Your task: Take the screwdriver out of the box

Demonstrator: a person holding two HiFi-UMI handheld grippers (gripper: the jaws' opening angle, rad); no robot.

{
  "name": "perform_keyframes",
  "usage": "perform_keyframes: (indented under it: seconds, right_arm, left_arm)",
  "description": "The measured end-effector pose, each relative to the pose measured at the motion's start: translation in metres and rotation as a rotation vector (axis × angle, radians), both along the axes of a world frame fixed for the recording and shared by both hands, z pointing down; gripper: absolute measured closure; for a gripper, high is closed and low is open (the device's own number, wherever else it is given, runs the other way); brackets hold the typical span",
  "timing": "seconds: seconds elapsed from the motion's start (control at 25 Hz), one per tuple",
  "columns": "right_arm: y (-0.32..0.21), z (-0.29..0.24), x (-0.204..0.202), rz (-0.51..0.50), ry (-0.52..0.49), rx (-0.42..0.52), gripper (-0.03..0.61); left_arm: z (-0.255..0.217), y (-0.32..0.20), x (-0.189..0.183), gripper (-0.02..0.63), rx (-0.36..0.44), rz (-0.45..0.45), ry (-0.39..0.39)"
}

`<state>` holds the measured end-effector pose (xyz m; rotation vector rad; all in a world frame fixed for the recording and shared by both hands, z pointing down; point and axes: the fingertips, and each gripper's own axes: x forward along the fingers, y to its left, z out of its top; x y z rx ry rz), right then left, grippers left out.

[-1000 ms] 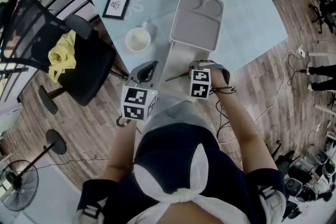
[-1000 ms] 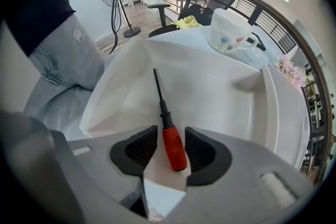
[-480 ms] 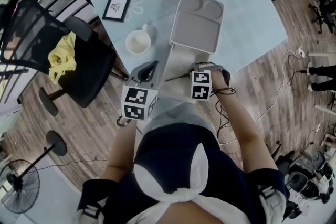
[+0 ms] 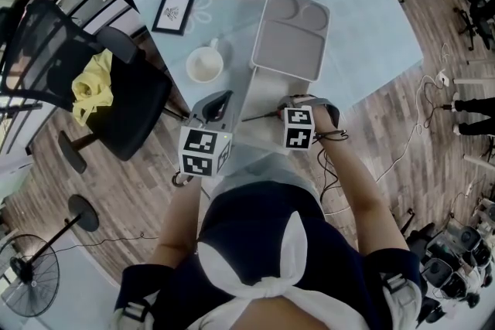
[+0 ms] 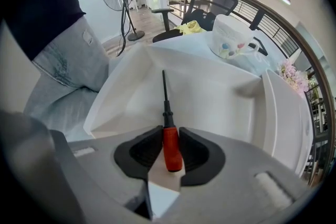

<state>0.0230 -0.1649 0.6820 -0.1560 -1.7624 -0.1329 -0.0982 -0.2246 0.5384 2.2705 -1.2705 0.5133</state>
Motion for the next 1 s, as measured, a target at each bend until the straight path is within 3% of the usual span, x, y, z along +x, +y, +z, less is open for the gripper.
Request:
perform_keyframes:
  seconds: [0.72, 1.0]
  right_arm:
    - [0.0, -0.03, 0.005, 0.046, -0.087, 0.02, 0.482]
    - [-0.006, -0.05, 0.008, 0.144, -0.176, 0.036, 0.482]
  left_arm:
    - [-0.008, 0.009, -0.001, 0.597, 0.014, 0.003, -0.007]
    - [-0.015, 0.012, 0.0, 0.597, 0.023, 0.002, -0.008]
